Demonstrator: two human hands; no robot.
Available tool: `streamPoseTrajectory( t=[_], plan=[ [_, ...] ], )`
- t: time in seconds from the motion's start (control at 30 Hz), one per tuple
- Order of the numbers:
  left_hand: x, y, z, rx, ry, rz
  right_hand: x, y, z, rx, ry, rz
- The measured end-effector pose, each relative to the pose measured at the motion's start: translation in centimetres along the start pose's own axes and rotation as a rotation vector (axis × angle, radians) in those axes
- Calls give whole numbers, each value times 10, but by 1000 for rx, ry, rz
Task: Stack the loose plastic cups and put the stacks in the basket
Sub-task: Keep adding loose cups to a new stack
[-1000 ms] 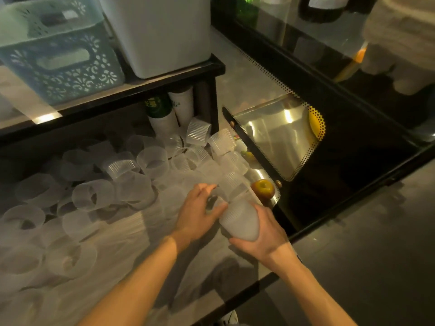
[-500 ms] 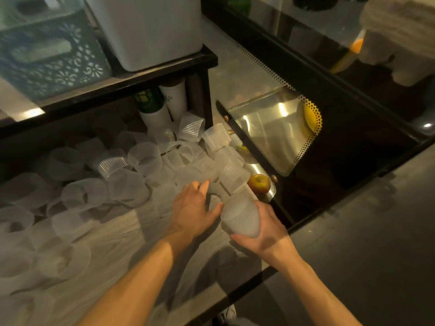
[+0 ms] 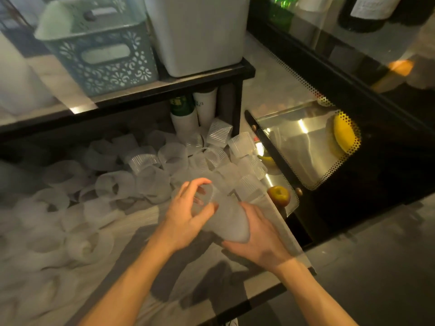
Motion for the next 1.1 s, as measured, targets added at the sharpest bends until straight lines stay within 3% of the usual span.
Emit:
streamPoseTrajectory(
  t=[0.27,0.4,0.67,0.77,0.87,1.0,1.1],
  plan=[
    [24,22,-3,-25,-20,54,-4,-4,33,-70,-14,-17],
    [42,26,6,-64,47,158,4,4,22,-54,9,-22],
    [51,-40,-6,-43,176,104,-26,22,-28,168,-53,-87],
    [74,-69,-17,203,-317,270,-36,27,-44,247,-53,-79],
    [111,-82,-4,327,-812,497,-40,30,-54,299,-36,-65],
    [148,-80,8,452,-1081,638,-40,35,-61,335,-59,-68],
    [155,-81,2,459,-1144,590,-39,38,-67,366,-72,-63]
  ],
)
Point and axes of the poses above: each hand's wrist, its own y-axis away from the middle knuckle, its own x-axis out of the palm, z = x × y, the point moved 8 cm from there along -y, towards the middle knuckle, and after that the axes turned 6 degrees about y, right-handed, at the moved point
